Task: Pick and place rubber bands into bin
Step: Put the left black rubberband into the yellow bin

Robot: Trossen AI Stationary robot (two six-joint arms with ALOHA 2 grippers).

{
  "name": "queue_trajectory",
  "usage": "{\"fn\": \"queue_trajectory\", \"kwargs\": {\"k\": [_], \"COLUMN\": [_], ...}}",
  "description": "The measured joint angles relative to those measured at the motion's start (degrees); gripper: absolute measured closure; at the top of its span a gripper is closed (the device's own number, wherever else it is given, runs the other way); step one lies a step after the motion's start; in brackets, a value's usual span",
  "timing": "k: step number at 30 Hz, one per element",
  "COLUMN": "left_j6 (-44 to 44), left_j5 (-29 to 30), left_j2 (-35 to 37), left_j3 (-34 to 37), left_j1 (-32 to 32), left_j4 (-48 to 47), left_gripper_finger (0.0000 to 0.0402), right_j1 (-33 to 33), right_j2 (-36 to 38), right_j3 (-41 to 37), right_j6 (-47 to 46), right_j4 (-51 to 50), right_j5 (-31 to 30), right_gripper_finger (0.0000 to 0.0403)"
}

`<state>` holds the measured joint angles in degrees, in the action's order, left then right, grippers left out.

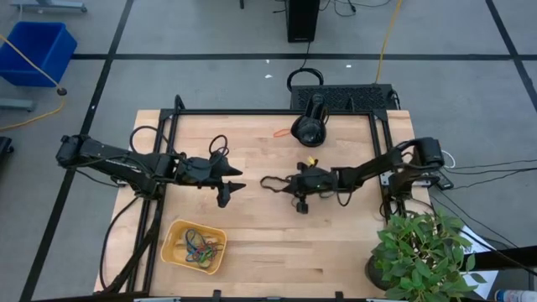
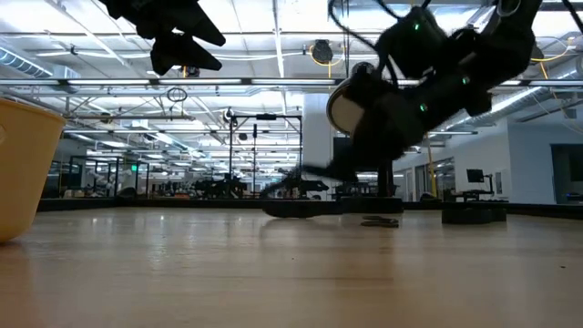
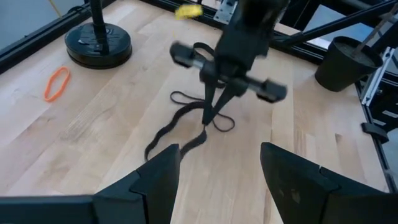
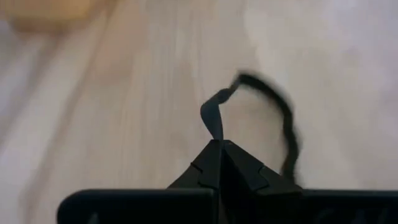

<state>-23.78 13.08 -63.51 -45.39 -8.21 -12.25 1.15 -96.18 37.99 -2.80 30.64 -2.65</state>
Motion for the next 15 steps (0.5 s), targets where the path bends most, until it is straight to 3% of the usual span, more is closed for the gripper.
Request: {"fn": "queue_trajectory", "kwargs": {"k": [8, 15], "left_j6": [1.20, 7.28], "left_j5": [0.54, 8.47], "left_j2": [0.00, -4.45], "left_j3": [0.00, -0.04], "left_j1": [-0.02, 0.01], "left_j4": [-1.34, 1.47], "left_gripper_finger": [0.0172, 0.0172], "right_j1": [-0.02, -0.02], "right_j2": [10.84, 15.93], "right_j3": [0.07, 0.13], "right_j6": [-0.01, -2.05], "right_j4": [9.58, 18.32], "right_j5": [-0.16, -3.50], "right_gripper_finger": [0.0402, 0.0402]}}
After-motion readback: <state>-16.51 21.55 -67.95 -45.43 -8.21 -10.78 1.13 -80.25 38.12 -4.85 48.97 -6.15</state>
